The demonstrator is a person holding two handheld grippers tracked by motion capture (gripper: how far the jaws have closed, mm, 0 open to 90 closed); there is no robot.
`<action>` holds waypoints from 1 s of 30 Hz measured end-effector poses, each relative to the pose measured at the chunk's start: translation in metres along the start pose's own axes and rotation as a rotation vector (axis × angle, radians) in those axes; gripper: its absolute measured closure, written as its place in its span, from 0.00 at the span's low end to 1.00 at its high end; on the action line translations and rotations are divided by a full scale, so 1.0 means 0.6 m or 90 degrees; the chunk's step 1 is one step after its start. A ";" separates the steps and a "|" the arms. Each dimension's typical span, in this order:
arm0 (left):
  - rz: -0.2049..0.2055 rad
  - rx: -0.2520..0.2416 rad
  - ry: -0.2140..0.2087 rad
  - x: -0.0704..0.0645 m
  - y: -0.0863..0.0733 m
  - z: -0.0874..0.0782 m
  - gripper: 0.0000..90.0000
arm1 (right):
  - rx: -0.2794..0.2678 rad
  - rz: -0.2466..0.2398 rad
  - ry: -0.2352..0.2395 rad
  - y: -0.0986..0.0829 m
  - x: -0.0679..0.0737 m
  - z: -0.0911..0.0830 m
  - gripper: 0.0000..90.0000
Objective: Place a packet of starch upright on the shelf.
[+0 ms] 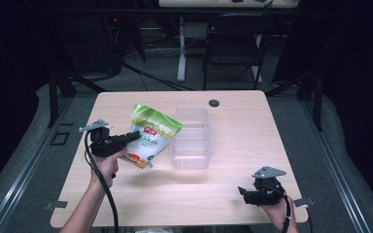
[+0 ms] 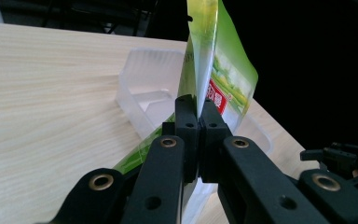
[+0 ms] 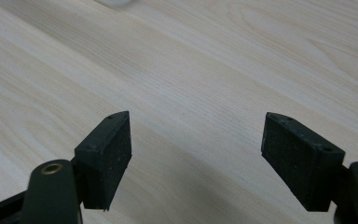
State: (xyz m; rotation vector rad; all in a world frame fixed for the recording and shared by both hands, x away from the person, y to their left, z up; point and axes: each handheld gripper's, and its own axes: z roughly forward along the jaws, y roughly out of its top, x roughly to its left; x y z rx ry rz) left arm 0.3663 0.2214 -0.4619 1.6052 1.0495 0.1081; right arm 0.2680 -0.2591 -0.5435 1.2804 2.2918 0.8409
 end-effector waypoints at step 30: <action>0.027 -0.024 -0.056 -0.055 0.056 0.076 0.99 | 0.000 0.000 0.006 0.001 0.001 0.000 0.27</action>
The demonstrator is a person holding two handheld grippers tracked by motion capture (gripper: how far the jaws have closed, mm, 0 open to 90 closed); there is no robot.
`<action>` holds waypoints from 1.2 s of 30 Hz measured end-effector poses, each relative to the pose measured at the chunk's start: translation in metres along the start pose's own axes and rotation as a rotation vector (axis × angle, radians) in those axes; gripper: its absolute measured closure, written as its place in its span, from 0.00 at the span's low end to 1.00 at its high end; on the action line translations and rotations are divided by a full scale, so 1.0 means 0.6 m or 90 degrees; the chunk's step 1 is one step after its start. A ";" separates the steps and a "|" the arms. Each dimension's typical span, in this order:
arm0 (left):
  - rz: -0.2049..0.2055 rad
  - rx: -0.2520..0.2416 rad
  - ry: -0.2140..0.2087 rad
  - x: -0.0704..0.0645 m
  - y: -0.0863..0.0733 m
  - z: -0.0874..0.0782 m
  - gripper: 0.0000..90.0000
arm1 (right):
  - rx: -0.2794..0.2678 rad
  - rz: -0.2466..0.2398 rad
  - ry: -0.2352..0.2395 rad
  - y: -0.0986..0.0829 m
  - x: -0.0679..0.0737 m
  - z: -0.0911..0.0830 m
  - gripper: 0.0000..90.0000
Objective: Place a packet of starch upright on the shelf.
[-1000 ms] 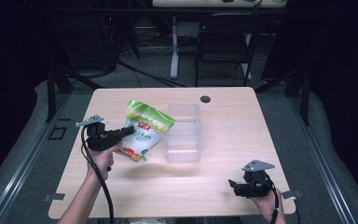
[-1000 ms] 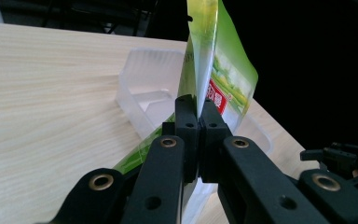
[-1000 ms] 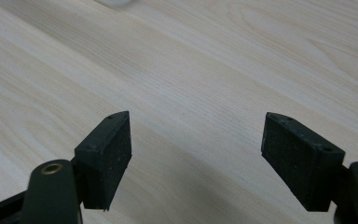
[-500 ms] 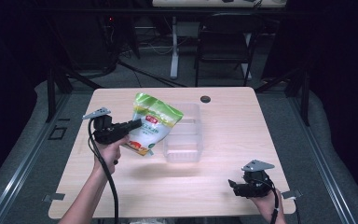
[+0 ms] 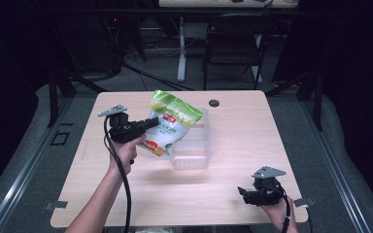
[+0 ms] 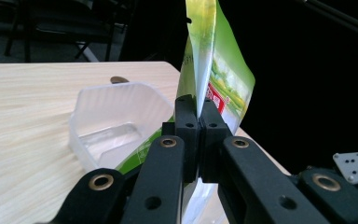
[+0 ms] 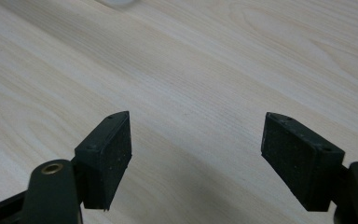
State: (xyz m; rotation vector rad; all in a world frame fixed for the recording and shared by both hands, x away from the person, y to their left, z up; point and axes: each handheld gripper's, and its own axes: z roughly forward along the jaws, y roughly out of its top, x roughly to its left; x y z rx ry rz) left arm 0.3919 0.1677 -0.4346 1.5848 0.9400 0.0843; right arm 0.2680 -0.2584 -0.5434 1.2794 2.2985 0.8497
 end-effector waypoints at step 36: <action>0.000 0.093 -0.026 -0.019 -0.069 0.147 0.95 | 0.002 0.002 0.004 -0.001 0.000 0.001 0.27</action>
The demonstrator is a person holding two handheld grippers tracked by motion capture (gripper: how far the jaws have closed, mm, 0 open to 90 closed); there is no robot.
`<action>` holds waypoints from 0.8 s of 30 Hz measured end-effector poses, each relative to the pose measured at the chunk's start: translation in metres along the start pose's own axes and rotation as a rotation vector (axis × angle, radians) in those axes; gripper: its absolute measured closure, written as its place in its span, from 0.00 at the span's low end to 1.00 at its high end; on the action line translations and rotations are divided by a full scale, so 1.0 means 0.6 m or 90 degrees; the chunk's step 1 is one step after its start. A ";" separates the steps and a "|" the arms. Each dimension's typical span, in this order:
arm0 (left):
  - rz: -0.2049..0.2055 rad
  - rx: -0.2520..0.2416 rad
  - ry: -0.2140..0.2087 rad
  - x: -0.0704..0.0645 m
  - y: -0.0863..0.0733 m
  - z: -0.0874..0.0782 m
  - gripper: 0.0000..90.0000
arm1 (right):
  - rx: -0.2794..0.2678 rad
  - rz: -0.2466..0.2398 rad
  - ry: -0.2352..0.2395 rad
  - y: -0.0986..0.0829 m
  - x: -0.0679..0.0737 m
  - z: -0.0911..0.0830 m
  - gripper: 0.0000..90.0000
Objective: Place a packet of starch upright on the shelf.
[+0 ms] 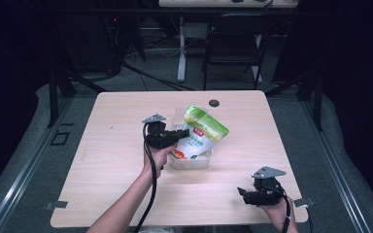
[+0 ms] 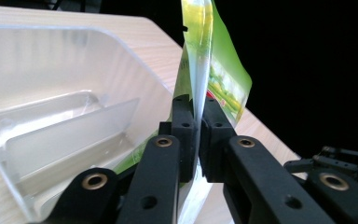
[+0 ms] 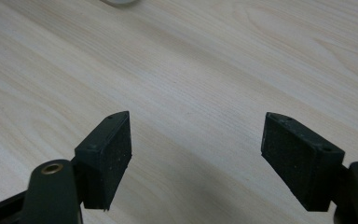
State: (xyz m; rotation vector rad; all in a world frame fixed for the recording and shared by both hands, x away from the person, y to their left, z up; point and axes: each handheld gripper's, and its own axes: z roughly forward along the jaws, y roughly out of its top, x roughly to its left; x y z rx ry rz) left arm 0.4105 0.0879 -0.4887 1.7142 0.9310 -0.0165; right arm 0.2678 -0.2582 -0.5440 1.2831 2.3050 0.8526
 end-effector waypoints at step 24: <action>0.087 0.101 0.072 -0.006 0.060 0.008 0.30 | -0.002 -0.003 0.001 0.000 0.001 -0.001 0.27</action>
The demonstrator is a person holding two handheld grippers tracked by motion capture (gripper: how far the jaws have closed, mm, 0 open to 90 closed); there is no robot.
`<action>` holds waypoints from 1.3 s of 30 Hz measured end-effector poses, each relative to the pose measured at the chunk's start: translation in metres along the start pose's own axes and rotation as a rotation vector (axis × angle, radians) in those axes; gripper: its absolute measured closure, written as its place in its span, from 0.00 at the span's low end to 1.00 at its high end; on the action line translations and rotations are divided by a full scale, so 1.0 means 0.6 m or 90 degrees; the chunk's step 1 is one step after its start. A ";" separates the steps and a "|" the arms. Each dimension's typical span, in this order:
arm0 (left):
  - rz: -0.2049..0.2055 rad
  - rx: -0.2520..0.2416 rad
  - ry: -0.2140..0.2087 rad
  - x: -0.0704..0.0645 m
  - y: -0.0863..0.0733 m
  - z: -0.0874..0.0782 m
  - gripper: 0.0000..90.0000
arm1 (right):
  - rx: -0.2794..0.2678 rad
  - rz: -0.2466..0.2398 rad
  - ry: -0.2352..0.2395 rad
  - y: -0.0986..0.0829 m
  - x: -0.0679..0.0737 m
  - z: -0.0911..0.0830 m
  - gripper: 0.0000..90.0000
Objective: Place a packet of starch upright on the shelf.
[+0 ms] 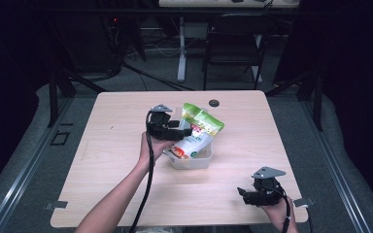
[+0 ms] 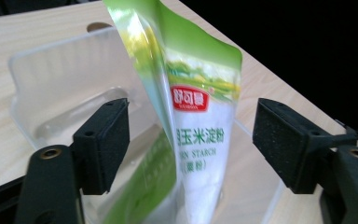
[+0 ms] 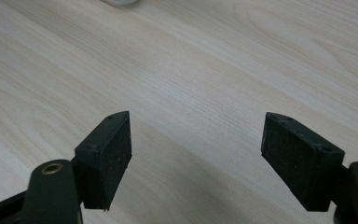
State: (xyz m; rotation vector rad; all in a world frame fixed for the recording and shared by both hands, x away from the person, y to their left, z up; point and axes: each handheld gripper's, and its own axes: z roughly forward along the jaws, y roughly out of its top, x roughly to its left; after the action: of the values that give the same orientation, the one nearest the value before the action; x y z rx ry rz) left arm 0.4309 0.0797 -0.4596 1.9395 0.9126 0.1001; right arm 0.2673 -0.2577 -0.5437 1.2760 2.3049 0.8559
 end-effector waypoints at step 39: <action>0.044 0.028 0.024 -0.024 0.017 0.027 0.99 | 0.002 -0.004 0.004 0.001 0.000 0.001 0.27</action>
State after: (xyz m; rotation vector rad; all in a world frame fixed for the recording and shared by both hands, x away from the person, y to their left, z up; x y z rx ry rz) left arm 0.4332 0.0561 -0.4560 2.0169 0.8790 0.1596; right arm 0.2681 -0.2575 -0.5436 1.2690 2.3154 0.8561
